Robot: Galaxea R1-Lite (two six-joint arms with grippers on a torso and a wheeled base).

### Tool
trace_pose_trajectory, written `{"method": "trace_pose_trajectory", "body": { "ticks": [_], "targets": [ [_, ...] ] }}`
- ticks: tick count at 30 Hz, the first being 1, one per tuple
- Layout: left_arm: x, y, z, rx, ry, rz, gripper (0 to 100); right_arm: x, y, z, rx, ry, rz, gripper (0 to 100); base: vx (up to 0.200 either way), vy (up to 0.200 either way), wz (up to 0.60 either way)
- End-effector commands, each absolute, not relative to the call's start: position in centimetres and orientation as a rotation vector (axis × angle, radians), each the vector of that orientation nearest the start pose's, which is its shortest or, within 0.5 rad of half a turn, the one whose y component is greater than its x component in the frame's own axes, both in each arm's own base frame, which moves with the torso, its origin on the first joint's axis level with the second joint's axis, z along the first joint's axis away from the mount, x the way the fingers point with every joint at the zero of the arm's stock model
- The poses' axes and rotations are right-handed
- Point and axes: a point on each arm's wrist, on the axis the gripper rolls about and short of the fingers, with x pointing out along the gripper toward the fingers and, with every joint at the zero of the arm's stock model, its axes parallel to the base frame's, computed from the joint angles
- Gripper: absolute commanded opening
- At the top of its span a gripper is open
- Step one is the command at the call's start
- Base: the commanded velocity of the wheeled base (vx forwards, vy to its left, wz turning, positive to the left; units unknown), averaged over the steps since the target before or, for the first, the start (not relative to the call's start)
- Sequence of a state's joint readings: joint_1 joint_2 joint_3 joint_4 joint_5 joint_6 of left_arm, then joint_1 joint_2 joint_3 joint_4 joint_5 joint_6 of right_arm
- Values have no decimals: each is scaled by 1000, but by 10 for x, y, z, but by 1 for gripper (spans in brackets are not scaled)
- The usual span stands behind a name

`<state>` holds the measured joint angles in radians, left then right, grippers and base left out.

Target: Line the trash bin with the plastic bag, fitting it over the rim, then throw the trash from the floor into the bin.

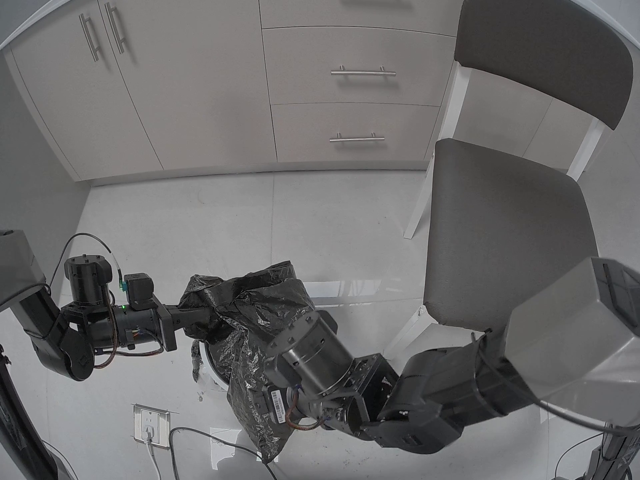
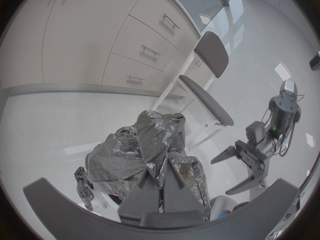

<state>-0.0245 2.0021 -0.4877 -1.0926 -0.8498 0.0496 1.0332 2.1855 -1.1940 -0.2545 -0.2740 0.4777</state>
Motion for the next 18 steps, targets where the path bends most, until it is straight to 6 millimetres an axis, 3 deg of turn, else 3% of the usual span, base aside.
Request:
{"method": "trace_pose_trajectory", "body": {
  "ticks": [1, 5, 18],
  "targets": [
    [297, -25, 66, -158, 380, -865, 0, 191, 361, 54, -22, 784, 551, 100, 0, 0, 0],
    [298, -25, 67, -178, 364, -860, 0, 184, 368, 32, -38, 803, 501, 100, 0, 0, 0],
    [298, -26, 67, -169, 347, -861, 0, 194, 381, 19, -16, 803, 483, 100, 0, 0, 0]
  ]
}}
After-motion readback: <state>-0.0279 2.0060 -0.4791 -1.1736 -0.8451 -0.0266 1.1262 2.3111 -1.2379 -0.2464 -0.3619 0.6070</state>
